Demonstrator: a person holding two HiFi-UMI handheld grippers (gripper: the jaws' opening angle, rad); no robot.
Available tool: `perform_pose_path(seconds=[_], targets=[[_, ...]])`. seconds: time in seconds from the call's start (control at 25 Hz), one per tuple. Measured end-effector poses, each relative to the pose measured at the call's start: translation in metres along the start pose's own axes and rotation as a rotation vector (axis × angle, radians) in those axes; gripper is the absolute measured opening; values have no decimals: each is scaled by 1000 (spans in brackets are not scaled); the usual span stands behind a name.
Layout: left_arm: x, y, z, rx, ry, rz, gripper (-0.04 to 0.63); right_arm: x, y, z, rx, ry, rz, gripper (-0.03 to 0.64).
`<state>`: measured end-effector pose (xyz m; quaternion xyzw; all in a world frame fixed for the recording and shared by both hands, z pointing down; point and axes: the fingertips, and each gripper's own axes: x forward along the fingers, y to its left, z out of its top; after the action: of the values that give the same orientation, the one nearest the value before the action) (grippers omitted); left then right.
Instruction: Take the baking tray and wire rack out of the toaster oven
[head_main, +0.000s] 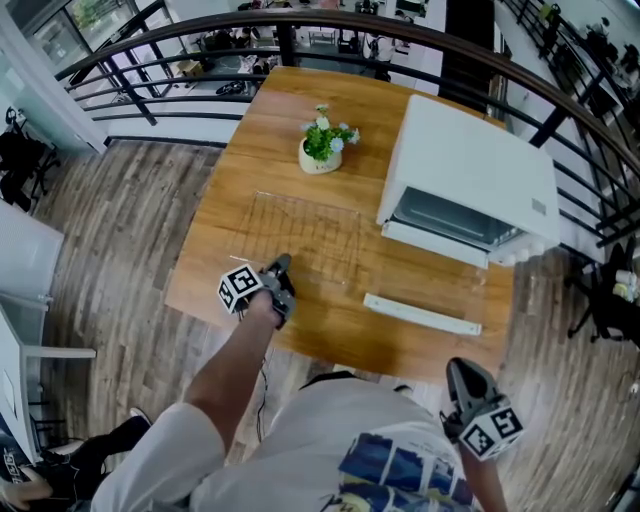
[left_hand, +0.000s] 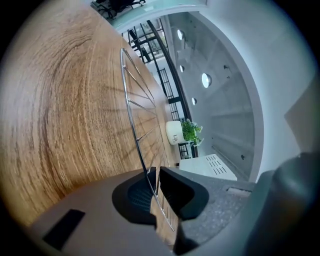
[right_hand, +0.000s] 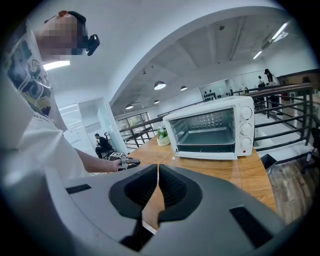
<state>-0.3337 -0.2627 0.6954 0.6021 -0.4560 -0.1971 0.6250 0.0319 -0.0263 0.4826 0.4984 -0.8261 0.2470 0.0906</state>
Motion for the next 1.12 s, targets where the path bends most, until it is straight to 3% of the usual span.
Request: perform_pose_path(seconds=[0.72,1.12], targets=[[-1,12,3,210,-28,402,131,1,-1,-4,49,-16,-4,8],[0,15,3,389,-22,612,172,0,-3,-3,47,-11,-15,8]])
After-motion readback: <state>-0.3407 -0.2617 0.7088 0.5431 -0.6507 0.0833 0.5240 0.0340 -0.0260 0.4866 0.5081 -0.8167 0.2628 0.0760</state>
